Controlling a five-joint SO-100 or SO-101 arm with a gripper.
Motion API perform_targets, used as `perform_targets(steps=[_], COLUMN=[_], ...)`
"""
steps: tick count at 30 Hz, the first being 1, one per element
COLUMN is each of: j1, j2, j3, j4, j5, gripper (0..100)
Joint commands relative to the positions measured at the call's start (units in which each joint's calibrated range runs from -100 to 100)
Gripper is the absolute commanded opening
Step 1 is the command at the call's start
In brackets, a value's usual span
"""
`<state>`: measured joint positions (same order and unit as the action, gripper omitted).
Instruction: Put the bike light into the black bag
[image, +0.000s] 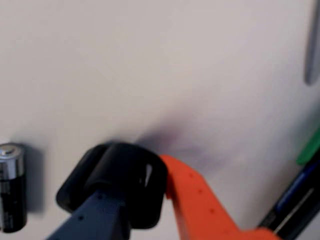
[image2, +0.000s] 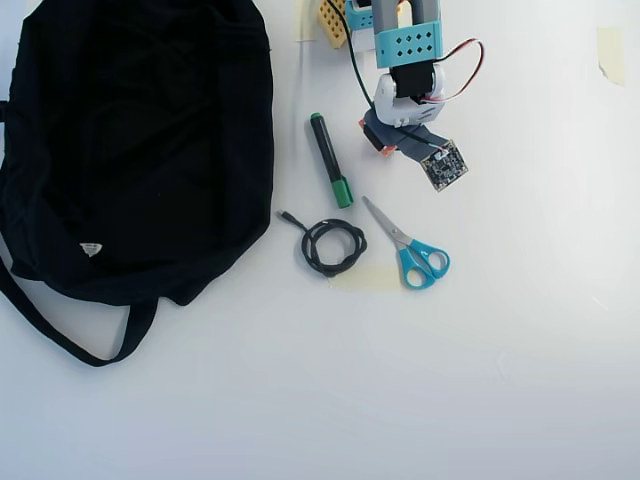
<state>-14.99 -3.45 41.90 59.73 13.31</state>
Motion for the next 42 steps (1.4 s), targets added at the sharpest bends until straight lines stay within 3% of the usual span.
perform_targets(steps=[1,20,27,42], j1=[-0.34,-0.04,2.65,10.80], j2=[-0.04,-1.37,-1.45,-11.33], j3=[-1.20,-16.92,-24.92,-27.98], j4=[-0.21,10.04,15.81,22.10], j5=[-0.30,-1.88,-5.39,-4.92], gripper=[2,2,2,2])
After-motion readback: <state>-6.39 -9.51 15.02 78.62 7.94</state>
